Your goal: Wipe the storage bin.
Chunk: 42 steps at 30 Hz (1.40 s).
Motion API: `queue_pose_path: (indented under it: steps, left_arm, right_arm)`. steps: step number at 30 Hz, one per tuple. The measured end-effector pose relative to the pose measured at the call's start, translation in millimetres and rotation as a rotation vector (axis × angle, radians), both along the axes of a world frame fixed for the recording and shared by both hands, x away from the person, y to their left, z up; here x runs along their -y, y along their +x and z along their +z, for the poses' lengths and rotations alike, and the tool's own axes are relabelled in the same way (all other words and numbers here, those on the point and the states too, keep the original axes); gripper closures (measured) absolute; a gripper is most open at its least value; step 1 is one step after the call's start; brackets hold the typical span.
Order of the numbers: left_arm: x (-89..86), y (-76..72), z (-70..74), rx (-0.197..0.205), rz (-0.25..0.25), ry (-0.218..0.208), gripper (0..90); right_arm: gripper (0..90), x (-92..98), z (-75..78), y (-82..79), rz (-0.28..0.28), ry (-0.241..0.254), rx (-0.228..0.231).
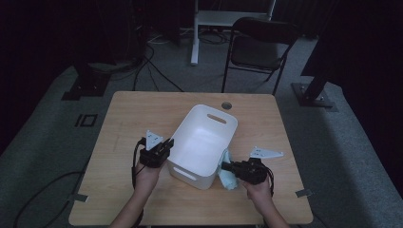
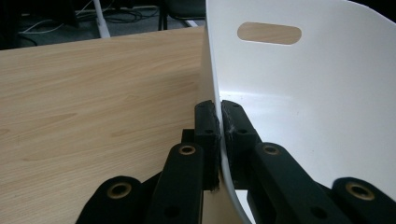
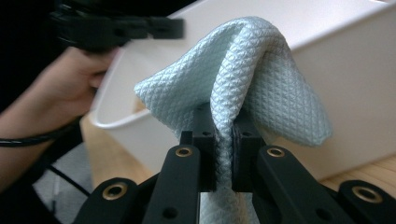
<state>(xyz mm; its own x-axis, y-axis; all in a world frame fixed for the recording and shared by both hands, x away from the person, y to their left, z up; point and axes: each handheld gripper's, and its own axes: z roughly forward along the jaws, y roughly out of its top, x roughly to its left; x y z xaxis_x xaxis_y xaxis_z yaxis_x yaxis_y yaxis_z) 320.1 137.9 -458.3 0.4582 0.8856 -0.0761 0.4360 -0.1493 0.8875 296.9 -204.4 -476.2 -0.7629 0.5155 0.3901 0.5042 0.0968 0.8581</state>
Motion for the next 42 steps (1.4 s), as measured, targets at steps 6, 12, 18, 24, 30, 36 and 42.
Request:
queue_pose_path:
  steps: [6, 12, 18, 24, 30, 36, 42]
  left_arm:
    - [0.3, -0.2, 0.1, 0.001, 0.003, 0.003, 86.4]
    - [-0.2, 0.3, -0.3, -0.001, 0.004, -0.008, 86.5]
    - [0.8, -0.9, -0.7, 0.007, 0.010, -0.008, 86.5]
    - [0.5, -0.6, -0.6, 0.006, 0.012, -0.003, 86.7]
    - [0.1, -0.5, -0.6, 0.004, -0.006, -0.006, 86.5]
    - [-0.4, -0.1, -0.8, 0.005, 0.000, -0.008, 86.2]
    - [-0.7, 0.0, -1.5, 0.008, 0.006, -0.016, 85.6]
  right_arm:
    - [83.3, -4.2, -10.1, -4.8, -0.006, -0.027, -0.006]
    - [83.2, -8.0, 0.4, -14.1, 0.011, -0.010, 0.022]
    - [83.3, -8.5, -9.0, -15.0, 0.009, -0.010, 0.002]
    - [83.1, -10.6, -0.9, -22.7, 0.040, 0.012, 0.009]
    - [83.2, -12.8, -5.7, -22.2, 0.031, -0.021, 0.023]
    - [83.2, -11.2, -15.6, -16.9, 0.024, -0.018, -0.014]
    - [83.0, -8.6, -12.5, -17.0, 0.033, -0.005, -0.006]
